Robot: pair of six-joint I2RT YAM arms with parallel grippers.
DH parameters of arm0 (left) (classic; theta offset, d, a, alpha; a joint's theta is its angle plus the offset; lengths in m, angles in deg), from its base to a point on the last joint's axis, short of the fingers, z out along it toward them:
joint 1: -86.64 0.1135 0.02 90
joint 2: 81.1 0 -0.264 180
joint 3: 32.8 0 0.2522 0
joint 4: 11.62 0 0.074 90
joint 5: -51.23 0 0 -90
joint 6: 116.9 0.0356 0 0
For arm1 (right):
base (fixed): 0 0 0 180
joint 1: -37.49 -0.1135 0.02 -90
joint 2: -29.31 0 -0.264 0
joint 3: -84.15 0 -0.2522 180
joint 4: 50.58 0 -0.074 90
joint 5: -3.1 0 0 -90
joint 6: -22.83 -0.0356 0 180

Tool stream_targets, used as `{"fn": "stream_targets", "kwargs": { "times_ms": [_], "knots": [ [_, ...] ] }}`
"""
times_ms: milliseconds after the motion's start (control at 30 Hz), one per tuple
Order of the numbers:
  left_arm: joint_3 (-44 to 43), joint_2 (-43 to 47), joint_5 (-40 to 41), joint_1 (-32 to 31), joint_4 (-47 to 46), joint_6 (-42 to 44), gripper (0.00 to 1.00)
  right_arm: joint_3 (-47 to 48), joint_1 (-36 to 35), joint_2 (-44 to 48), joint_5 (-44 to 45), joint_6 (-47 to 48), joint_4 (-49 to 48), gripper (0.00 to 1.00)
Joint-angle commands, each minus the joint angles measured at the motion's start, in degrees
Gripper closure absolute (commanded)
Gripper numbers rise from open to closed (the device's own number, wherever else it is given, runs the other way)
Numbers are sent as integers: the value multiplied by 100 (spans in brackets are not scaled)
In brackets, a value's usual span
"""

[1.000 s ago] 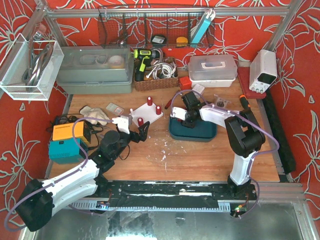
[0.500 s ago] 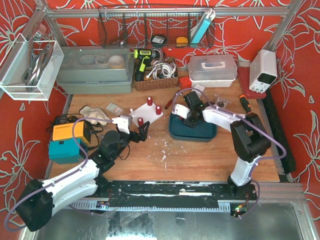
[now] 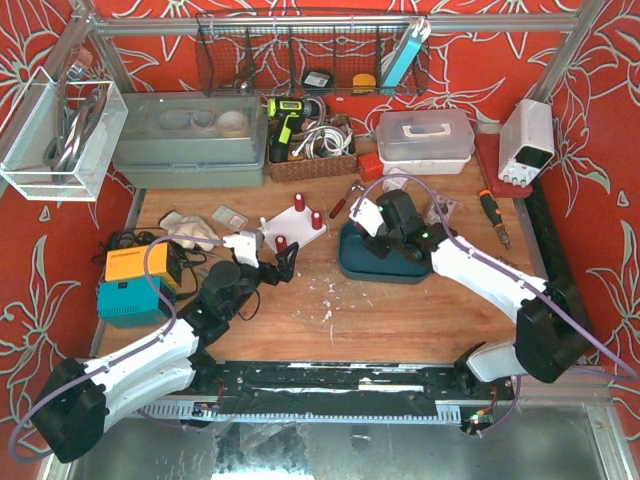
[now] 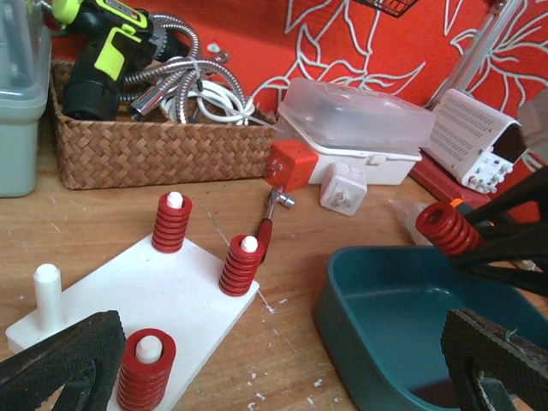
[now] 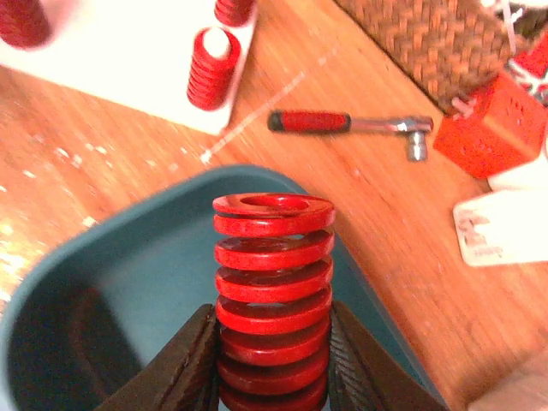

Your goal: Install the large spring

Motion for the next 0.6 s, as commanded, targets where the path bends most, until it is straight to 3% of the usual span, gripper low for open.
{"fn": "stream_targets", "kwargs": {
  "times_ms": [0, 167, 300, 567],
  "knots": [
    [10, 91, 214, -26, -79, -220, 0, -316, -377, 419, -128, -627, -678, 90],
    [-351, -74, 291, -26, 505, -470, 0, -905, -865, 874, -147, -1002, -1321, 91],
    [-525, -52, -405, -27, 780, -706, 0, -1536, -1275, 1297, -364, -1145, -2192, 92],
    [-530, 36, -1954, -26, 633, -1623, 21, -2437, -1753, 1548, -236, -967, -3435, 92]
  ]
}}
